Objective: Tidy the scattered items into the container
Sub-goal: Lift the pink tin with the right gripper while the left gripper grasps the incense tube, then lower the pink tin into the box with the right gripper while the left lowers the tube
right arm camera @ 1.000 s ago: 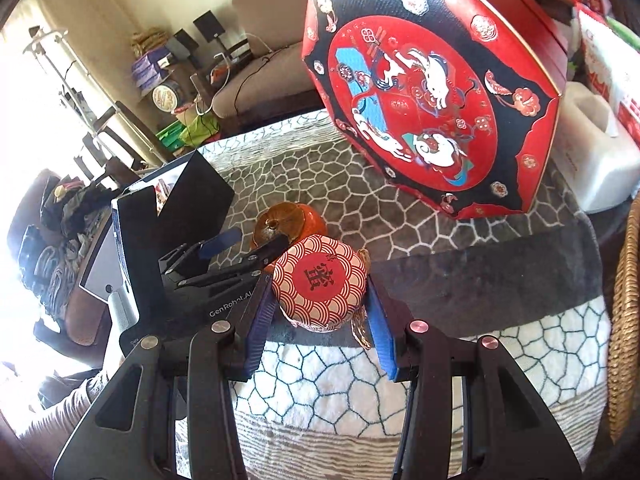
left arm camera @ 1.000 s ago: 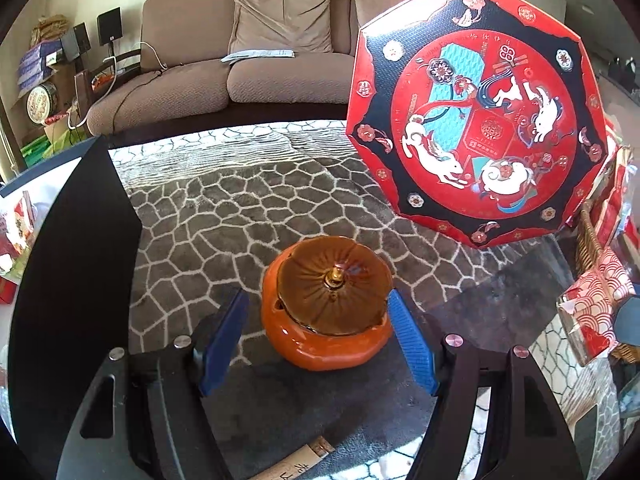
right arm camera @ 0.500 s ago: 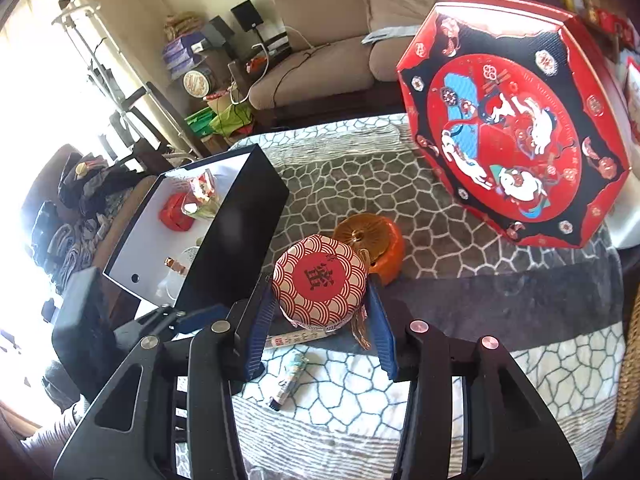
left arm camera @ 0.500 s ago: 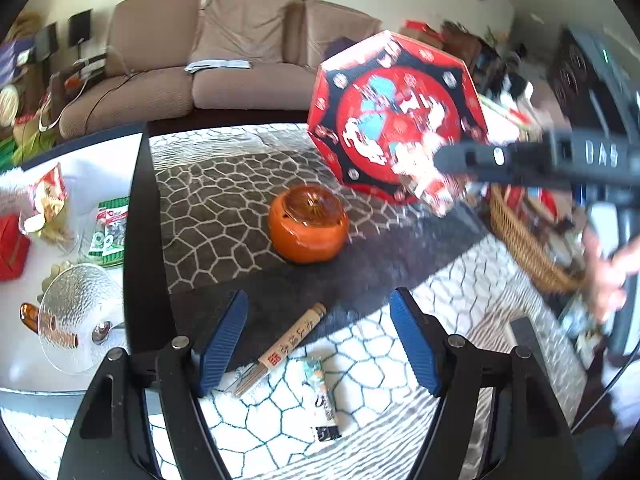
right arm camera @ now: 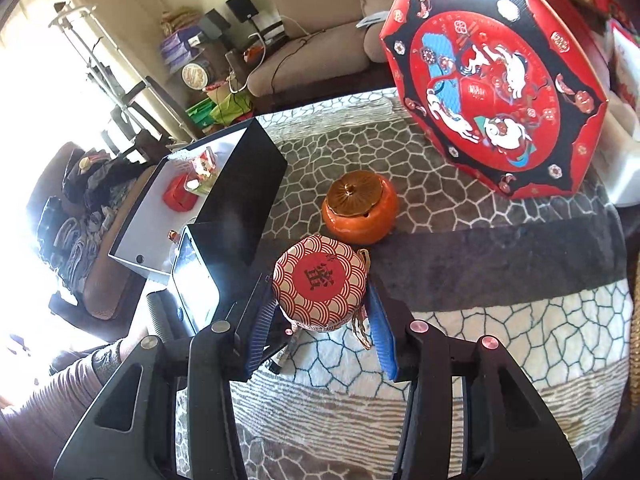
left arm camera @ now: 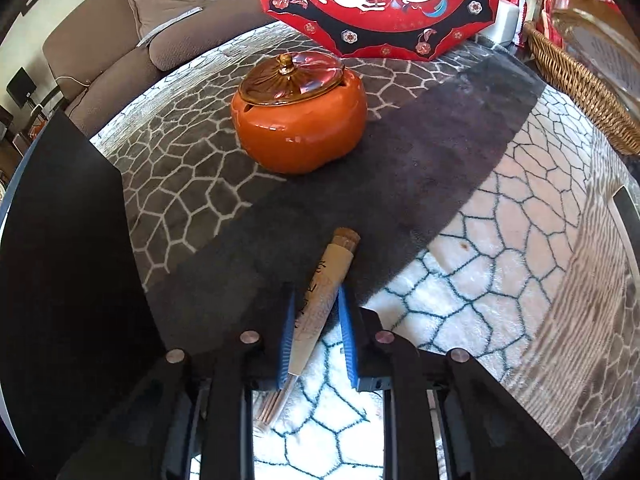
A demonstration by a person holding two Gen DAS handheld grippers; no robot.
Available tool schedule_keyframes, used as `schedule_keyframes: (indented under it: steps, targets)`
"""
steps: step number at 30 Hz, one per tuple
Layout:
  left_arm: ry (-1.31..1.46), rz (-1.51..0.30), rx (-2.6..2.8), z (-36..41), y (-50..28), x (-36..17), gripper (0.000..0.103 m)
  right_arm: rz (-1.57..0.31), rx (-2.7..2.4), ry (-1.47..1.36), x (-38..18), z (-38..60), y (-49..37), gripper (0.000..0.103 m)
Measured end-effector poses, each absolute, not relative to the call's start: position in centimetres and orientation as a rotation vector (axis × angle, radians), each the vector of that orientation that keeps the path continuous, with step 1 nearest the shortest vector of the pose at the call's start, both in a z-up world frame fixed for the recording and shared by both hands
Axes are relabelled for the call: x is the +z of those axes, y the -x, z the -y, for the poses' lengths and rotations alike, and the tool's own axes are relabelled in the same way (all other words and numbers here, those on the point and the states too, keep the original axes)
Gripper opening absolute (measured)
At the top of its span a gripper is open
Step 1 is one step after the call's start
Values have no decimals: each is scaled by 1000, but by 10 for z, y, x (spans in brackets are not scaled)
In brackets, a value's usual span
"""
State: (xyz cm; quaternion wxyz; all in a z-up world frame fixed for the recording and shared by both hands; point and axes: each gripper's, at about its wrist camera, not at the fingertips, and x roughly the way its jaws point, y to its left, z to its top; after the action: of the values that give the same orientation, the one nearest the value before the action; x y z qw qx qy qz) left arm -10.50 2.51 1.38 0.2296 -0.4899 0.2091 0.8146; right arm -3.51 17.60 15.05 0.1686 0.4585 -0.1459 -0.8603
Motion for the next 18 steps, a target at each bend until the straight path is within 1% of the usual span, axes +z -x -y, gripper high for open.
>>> schedule_keyframes:
  steps: [2, 3, 5, 7, 10, 14, 16, 18]
  targets:
    - [1382, -514, 2262, -20, 109, 16, 18, 415, -2449, -1300, 153, -177, 36, 42]
    - [1409, -464, 2277, -17, 114, 17, 15, 412, -2450, -1298, 155, -176, 35, 42]
    - [1436, -300, 2282, -8, 117, 29, 14, 399, -2455, -1294, 160, -173, 34, 42]
    - [1420, -155, 2274, 1, 114, 52, 14, 379, -2457, -1285, 169, -168, 33, 42]
    - [1353, 43, 2264, 28, 101, 104, 14, 371, -2446, -1269, 186, -157, 33, 42]
    - [1277, 255, 2300, 108, 96, 174, 14, 351, -2410, -1244, 208, -130, 41, 42]
    - [1289, 298, 2352, 158, 102, 194, 14, 330, -2379, -1226, 218, -106, 48, 42]
    - [1353, 290, 2446, 209, 117, 200, 15, 323, -2332, -1210, 226, -77, 60, 42]
